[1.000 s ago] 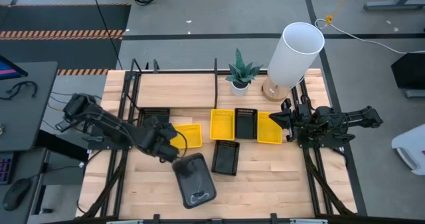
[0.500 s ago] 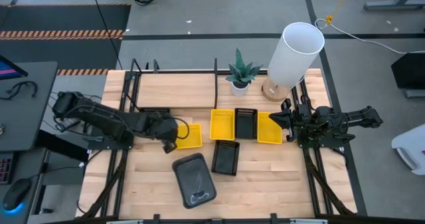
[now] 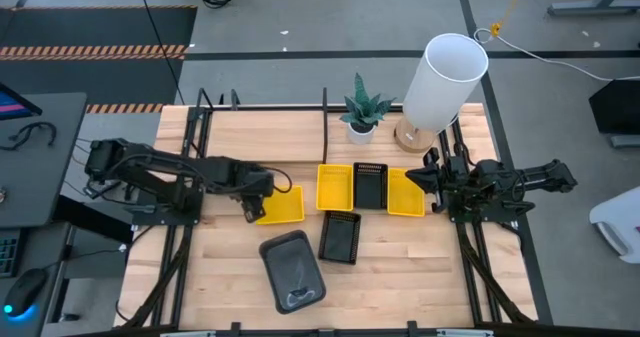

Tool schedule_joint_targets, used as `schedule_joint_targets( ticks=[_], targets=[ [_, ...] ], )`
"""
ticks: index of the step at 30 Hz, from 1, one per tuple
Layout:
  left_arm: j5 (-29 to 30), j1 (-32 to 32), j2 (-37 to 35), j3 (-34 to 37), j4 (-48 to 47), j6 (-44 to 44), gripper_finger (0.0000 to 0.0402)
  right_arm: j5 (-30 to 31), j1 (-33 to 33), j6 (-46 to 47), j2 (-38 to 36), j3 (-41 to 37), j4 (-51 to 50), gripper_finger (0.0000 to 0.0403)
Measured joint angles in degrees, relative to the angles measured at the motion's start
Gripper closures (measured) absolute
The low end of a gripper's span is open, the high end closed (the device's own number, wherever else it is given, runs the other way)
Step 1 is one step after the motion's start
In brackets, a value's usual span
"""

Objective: Stack baskets on shelf by color
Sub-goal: Stack the left black bin on the top right black bin

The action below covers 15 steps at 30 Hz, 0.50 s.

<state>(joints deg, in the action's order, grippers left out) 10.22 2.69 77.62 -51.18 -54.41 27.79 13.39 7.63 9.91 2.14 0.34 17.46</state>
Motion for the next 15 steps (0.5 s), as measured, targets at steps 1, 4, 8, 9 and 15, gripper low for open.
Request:
schedule_joint_targets(
  ticks=[1,4,8,9,15],
  targets=[
    [0.3,-0.2,0.0,-0.7,-1.5,0.0,0.0235,0.0,0.0,0.0,0.1,0.0,0.5,0.0376],
    [0.6,-0.6,0.0,-0.8,-6.2,-2.0,0.0243,0.0,0.0,0.0,0.2,0.0,0.6,0.0376],
    [1.3,-1.7,0.0,2.3,-7.6,-4.3,0.0255,0.0,0.0,0.0,0.2,0.0,0.7,0.0376],
    [1.3,-2.2,0.0,3.2,-7.4,-4.5,0.0257,0.0,0.0,0.0,0.2,0.0,0.8,0.0376],
    [-0.2,-4.4,0.0,7.6,-5.9,-5.7,0.026,0.0,0.0,0.0,0.2,0.0,0.8,0.0376]
  ],
)
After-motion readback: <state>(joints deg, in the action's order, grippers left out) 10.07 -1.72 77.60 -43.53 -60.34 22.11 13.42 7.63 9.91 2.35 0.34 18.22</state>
